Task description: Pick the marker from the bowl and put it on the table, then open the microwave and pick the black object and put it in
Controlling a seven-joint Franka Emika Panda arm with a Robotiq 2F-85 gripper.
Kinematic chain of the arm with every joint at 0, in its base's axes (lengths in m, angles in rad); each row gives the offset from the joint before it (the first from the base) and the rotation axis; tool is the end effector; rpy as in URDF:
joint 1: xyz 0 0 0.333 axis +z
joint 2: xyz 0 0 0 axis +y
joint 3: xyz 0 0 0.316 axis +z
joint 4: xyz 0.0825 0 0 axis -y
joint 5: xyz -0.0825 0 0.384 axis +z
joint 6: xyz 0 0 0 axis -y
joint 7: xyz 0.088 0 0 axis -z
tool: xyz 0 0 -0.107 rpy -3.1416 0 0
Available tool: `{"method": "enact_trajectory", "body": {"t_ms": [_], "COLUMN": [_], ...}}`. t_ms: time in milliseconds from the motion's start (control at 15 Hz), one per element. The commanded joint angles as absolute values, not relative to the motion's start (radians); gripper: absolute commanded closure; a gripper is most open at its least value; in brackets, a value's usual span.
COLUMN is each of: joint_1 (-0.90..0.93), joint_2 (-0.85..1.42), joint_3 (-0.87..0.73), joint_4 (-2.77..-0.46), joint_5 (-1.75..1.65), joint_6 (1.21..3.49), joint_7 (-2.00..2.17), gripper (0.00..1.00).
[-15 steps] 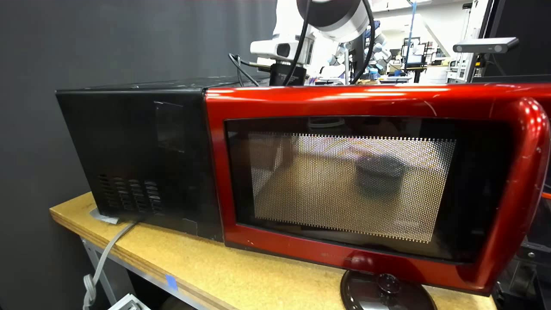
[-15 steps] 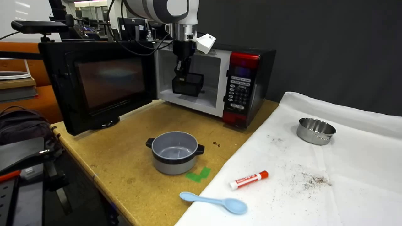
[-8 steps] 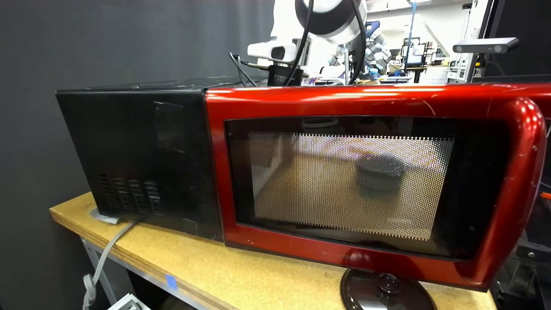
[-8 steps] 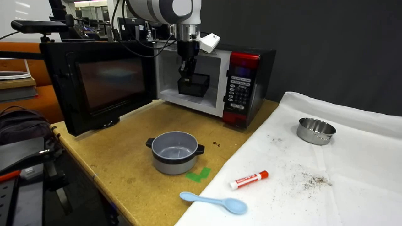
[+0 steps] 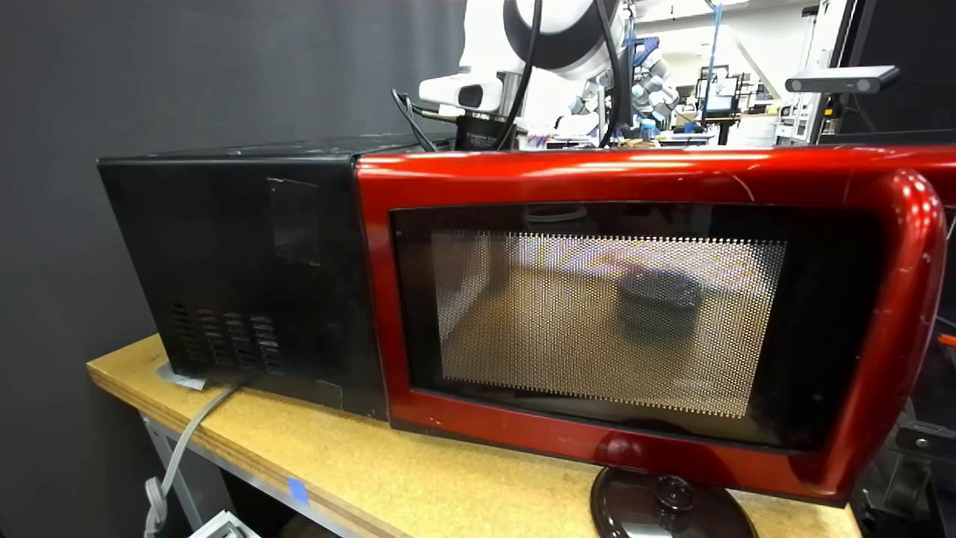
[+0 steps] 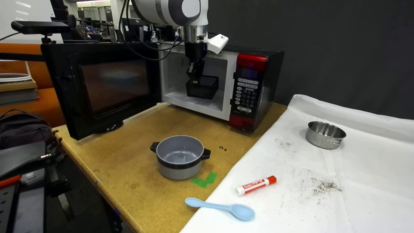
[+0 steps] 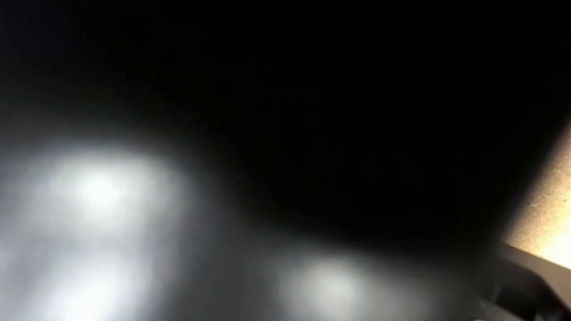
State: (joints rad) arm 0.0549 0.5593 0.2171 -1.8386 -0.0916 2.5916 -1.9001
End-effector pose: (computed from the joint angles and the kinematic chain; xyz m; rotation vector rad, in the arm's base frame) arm 0.6444 0.1691 0.2500 1.3659 2.6877 0.2776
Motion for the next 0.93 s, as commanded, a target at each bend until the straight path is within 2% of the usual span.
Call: {"method": "enact_trajectory", "body": {"t_ms": [0,67,133,200,333,867], "joint_1": [0.067,0.065,0.064,0.06,0.057,0.057], "joint_2": [0.594,0.594,0.594,0.593,0.594,0.595], "joint_3": [0.211,0.212,0.214,0.219,0.223,0.224], "joint_4": [-1.791,-1.791,-1.791,-1.791,-1.79,-1.789], "joint_5": [-0.108,-0.107,-0.105,-0.101,-0.096,-0.091], "joint_6": [2.586,2.586,2.582,2.577,2.574,2.573], "joint_7": [-1.874,-1.876,-1.878,-1.885,-1.888,-1.883], "gripper": [1.0,1.0,0.94,0.72,0.61,0.04]}}
